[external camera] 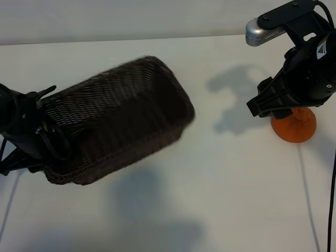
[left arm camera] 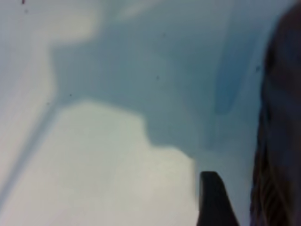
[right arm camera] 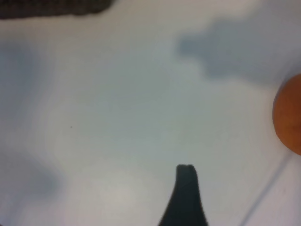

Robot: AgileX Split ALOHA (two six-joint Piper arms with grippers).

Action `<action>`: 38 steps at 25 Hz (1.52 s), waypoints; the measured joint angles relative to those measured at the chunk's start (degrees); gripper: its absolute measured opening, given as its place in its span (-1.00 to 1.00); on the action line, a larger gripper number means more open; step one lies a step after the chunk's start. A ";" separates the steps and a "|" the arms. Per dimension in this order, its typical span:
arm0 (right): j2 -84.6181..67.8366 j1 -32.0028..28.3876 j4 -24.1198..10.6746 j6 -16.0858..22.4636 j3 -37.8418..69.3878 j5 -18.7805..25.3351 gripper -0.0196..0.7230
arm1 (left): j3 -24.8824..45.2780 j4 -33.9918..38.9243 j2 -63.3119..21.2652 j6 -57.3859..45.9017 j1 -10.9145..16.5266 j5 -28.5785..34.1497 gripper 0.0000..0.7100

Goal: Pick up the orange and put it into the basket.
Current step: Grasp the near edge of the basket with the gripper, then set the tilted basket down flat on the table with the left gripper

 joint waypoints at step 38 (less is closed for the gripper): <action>0.00 0.00 0.76 0.00 0.00 0.28 0.56 | 0.48 -17.06 -17.76 19.19 5.65 -2.75 -0.08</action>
